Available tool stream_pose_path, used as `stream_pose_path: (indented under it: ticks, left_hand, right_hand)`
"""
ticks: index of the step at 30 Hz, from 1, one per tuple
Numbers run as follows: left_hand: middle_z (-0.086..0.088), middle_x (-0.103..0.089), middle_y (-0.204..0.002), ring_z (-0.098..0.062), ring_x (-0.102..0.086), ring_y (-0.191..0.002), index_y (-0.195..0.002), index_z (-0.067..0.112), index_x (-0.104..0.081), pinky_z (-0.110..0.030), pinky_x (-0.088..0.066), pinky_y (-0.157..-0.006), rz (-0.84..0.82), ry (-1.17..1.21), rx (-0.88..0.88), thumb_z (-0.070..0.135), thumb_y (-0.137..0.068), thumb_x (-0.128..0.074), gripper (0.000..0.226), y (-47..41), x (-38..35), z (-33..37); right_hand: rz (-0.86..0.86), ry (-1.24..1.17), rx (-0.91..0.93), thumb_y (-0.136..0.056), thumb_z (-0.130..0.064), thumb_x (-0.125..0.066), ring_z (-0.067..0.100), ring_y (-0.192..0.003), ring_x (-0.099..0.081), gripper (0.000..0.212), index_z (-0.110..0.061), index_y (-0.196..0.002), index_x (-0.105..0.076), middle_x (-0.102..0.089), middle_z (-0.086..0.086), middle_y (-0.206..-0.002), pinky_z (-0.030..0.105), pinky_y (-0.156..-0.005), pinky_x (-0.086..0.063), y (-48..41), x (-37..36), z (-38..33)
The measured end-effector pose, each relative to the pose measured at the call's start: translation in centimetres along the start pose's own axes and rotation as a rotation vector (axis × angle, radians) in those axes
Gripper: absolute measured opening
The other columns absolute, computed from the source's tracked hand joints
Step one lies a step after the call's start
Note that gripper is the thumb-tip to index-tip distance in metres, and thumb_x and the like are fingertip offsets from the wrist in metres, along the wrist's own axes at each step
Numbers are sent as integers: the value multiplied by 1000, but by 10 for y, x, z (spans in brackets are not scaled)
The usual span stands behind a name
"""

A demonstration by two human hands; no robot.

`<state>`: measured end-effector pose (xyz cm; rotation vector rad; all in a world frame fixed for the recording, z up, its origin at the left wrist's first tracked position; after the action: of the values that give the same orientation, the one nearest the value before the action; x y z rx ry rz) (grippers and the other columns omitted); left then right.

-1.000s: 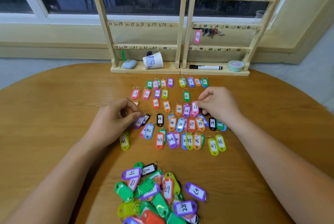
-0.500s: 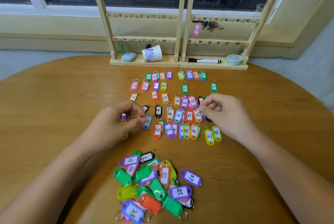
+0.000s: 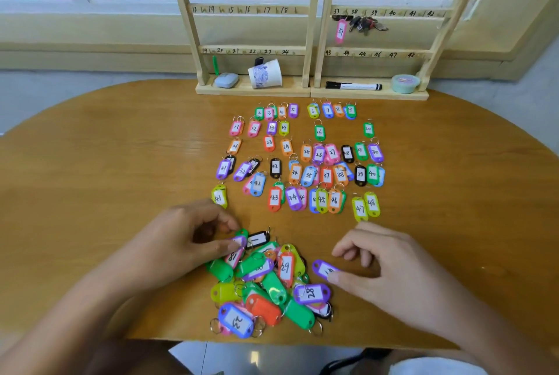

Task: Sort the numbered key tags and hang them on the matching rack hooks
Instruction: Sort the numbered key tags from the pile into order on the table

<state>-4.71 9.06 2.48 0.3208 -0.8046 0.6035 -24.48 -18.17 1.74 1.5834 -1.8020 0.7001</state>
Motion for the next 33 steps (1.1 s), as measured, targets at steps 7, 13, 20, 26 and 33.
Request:
stream_pose_path:
  ticks: [7,13,20,26,33]
  left_hand:
    - [19,-70,-106,-14,-66,-95,-104,43,-76,-19,-51,-74,-45,-45,18,44,-85,-87,22,1,3,-9]
    - [14,-74,-97,-14,-66,-85,-96,35,-76,-17,-48,-68,-49,-15,53,37,-87,-89,16,-6,0,-6]
    - [11,-75,-81,-9,-63,-71,-89,30,-74,-17,-45,-62,4,10,76,40,-88,-86,15,-11,6,-2]
    - [0,-78,-80,-16,-73,-74,-91,23,-74,-32,-54,-73,101,228,177,30,-93,-83,11,-25,14,-4]
    - [-3,-78,-80,-20,-59,-70,-88,17,-77,-33,-46,-69,297,486,289,27,-94,-82,12,-75,26,-23]
  right_hand:
    - [-35,105,-30,-85,-47,-83,4,-103,-57,21,-38,-93,-65,-56,-20,-111,19,-75,-47,3,-4,-9]
    - [-74,115,-90,-90,-43,-81,-1,-109,-53,19,-41,-92,-62,-52,-23,-117,13,-79,-43,-5,-4,-12]
    - [-93,76,-97,-91,-32,-81,4,-98,-59,19,-37,-90,-63,-58,-28,-105,16,-76,-47,-10,1,-12]
    - [-39,-121,-103,-92,-23,-82,4,-83,-62,16,-32,-88,-70,-69,-15,-89,15,-71,-47,-31,13,-5]
    - [123,-564,-76,-93,-2,-78,16,-65,-71,13,-10,-95,-68,-70,21,-86,28,-61,-57,-86,26,-7]
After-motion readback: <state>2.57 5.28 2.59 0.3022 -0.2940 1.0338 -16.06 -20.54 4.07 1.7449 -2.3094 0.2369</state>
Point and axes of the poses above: each hand's wrist, its own y-axis away from the middle knuckle, its own x-axis out of the back of the hand, z = x × y, the point moved 4 cm from there along -y, towards the middle knuckle
